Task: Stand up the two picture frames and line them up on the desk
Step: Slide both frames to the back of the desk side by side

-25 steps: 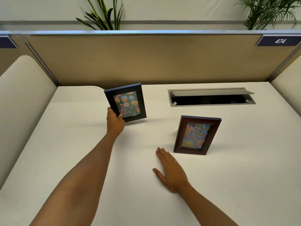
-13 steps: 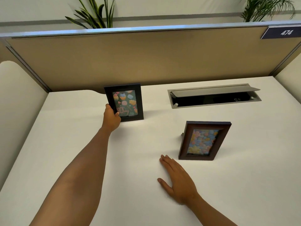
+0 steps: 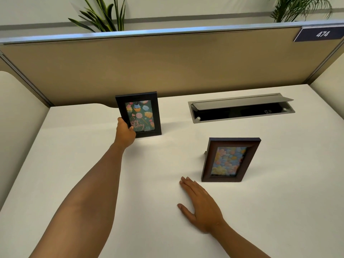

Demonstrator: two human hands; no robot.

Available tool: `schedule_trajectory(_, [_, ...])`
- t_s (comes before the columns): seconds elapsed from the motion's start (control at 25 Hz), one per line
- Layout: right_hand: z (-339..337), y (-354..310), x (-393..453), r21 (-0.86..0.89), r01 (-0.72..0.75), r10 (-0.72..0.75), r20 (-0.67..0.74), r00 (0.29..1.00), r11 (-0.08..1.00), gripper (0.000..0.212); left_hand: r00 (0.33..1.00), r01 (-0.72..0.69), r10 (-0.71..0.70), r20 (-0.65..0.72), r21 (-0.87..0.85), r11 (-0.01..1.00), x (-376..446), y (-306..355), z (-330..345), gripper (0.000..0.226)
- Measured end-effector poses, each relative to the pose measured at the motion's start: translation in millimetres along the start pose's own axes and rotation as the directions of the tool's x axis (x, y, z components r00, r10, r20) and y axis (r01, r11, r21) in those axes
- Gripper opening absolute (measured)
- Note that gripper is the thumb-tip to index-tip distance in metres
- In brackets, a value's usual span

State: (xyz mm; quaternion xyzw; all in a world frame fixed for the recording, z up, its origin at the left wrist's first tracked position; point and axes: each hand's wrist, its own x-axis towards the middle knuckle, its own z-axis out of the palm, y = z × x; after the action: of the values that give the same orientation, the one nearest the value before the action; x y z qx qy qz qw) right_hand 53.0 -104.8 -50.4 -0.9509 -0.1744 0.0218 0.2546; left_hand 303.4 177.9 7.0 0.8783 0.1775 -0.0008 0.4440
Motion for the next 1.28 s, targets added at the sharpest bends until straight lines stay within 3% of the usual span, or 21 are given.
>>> schedule_trajectory(0.32, [1, 2, 0, 0.011, 0.001, -0.001, -0.011, 1.0, 1.0, 0.066, 0.997, -0.01, 0.002, -0.071, -0.111, 0.994, -11, 2, 5, 0.048])
schedule_trajectory(0.4, [1, 1, 0, 0.01, -0.002, 0.002, -0.011, 1.0, 1.0, 0.066, 0.975, -0.034, -0.004, -0.223, -0.165, 0.986, -24, 7, 10, 0.06])
schedule_trajectory(0.52, [1, 0, 1, 0.012, 0.002, -0.002, -0.01, 1.0, 1.0, 0.066, 0.859, -0.049, 0.015, -0.512, -0.053, 0.997, -48, 17, 29, 0.068])
schedule_trajectory(0.6, [2, 1, -1, 0.02, 0.001, -0.001, -0.01, 1.0, 1.0, 0.066, 0.833, -0.078, 0.045, -0.551, -0.037, 0.996, -73, 26, 50, 0.06])
schedule_trajectory(0.76, [4, 2, 1, 0.033, 0.007, -0.006, -0.023, 1.0, 0.999, 0.065, 0.899, -0.248, 0.178, -0.401, -0.13, 0.96, -138, 36, 103, 0.029])
schedule_trajectory(0.84, [6, 2, 2, 0.059, -0.007, 0.008, -0.029, 1.0, 0.998, 0.064, 0.936, -0.296, 0.219, -0.275, -0.281, 0.913, -170, 41, 126, 0.012])
schedule_trajectory(1.0, [10, 3, -3, 0.101, -0.103, 0.104, -0.001, 0.995, 0.989, 0.071, 0.992, -0.101, 0.125, 0.015, -0.504, 0.858, -217, 57, 146, 0.021])
schedule_trajectory(1.12, [13, 4, -3, 0.12, -0.153, 0.15, 0.031, 0.988, 0.981, 0.08, 0.973, -0.133, 0.211, 0.09, -0.527, 0.839, -230, 60, 144, 0.026])
schedule_trajectory(1.28, [11, 5, -4, 0.029, -0.118, 0.117, 0.023, 0.993, 0.993, 0.069, 0.93, -0.125, 0.259, 0.261, -0.438, 0.89, -236, 59, 134, 0.032])
